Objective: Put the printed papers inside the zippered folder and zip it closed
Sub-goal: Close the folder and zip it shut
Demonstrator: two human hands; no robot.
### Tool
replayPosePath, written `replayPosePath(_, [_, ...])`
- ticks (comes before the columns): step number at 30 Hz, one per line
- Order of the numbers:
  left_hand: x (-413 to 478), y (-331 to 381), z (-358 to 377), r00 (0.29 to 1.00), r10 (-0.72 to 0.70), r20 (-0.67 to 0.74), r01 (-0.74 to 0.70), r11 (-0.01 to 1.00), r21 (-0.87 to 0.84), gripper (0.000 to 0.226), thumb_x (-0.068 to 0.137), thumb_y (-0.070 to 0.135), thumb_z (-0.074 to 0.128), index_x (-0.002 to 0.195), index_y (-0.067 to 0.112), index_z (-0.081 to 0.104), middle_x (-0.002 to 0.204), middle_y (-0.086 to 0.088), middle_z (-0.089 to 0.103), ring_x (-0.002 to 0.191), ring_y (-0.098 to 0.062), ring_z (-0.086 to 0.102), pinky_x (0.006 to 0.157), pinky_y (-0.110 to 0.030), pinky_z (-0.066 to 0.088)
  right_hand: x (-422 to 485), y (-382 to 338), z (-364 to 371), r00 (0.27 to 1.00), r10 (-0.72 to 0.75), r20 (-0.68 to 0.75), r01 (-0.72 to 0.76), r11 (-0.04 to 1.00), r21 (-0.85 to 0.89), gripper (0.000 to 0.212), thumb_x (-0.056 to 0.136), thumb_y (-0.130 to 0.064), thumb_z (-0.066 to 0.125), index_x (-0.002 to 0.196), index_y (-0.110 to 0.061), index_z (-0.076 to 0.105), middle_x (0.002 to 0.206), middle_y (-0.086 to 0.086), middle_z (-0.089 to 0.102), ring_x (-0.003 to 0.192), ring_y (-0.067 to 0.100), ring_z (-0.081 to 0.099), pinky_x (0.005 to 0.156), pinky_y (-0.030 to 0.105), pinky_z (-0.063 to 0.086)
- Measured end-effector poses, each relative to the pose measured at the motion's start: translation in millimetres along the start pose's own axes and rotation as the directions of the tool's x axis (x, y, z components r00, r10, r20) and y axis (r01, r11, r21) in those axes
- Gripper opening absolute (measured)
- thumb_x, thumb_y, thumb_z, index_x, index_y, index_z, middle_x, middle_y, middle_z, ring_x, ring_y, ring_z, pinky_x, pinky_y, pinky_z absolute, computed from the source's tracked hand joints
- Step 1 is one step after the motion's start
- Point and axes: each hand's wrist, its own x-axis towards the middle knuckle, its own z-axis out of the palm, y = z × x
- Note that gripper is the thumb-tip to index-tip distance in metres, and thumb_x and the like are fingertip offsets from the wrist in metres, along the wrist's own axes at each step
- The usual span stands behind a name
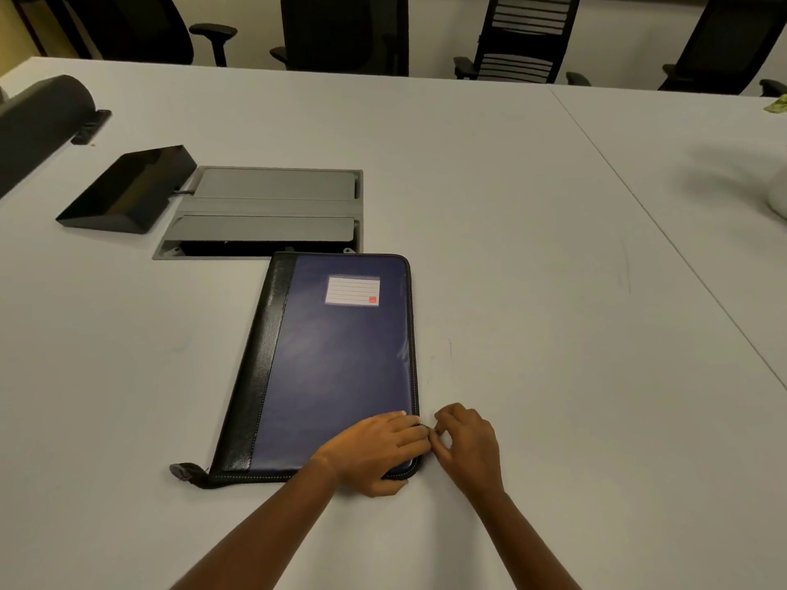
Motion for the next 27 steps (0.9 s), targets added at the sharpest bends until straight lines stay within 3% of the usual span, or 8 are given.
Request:
replayPosePath(10, [3,-2,-1,0.999,-0.038,0.034,0.038,0.999,0.022,0.052,0.091,0.033,0.047,0.137,0.010,0.039,0.144,-0.012,0.042,0.136,-0.028,0.034,0.118,-0.039,0.016,40,5,1,0.998,-0.050,0.050,0.051,0.999,-0.013,0.013,0.065,-0.011,0.079,0.069,-0.007,0.067,0.071,0.009,0.069,0.057,0.025,0.063,0.049,0.027,0.043])
replayPosePath(14, [3,-6,-3,0.999,0.012,-0.038,-0.010,0.999,0.043,0.051,0.084,0.035,0.058,0.127,0.011,0.051,0.132,-0.010,0.056,0.125,-0.028,0.051,0.109,-0.042,0.034,54,6,3,0.997,-0.047,0.062,0.047,0.999,0.005,0.013,0.076,-0.015,0.070,0.078,-0.002,0.068,0.082,0.014,0.070,0.067,0.029,0.063,0.057,0.032,0.047])
replayPosePath(17, [2,-8,1,0.985,0.067,-0.160,-0.053,0.995,0.088,0.049,0.072,0.043,0.068,0.115,0.019,0.061,0.116,0.000,0.068,0.109,-0.018,0.064,0.096,-0.034,0.048,62,6,5,0.997,-0.039,0.066,0.038,0.999,0.014,0.017,0.082,-0.019,0.064,0.083,-0.002,0.067,0.088,0.014,0.069,0.073,0.029,0.062,0.061,0.029,0.041])
replayPosePath(20, [2,-9,5,0.978,0.084,-0.190,-0.063,0.992,0.111,0.047,0.068,0.051,0.068,0.109,0.028,0.065,0.112,0.010,0.069,0.108,-0.011,0.064,0.094,-0.024,0.049,70,5,7,0.996,-0.039,0.083,0.037,0.999,0.019,0.020,0.084,-0.022,0.061,0.086,-0.002,0.067,0.091,0.014,0.068,0.075,0.028,0.061,0.062,0.027,0.040])
replayPosePath(23, [2,-10,9,0.973,0.064,-0.221,-0.048,0.996,0.074,0.043,0.071,0.050,0.066,0.108,0.029,0.065,0.113,0.010,0.069,0.109,-0.013,0.063,0.093,-0.025,0.050,77,4,8,0.993,-0.028,0.115,0.025,0.999,0.021,0.022,0.086,-0.024,0.058,0.088,-0.004,0.066,0.092,0.013,0.067,0.077,0.026,0.061,0.063,0.027,0.041])
replayPosePath(27, [9,-13,3,0.970,0.033,-0.241,-0.030,0.999,0.018,0.028,0.078,0.047,0.058,0.099,0.030,0.065,0.101,0.014,0.069,0.098,-0.008,0.064,0.084,-0.020,0.052,77,1,9,0.993,-0.051,0.111,0.048,0.998,0.027,0.015,0.079,-0.016,0.067,0.074,-0.002,0.065,0.074,0.014,0.067,0.063,0.029,0.061,0.056,0.032,0.045])
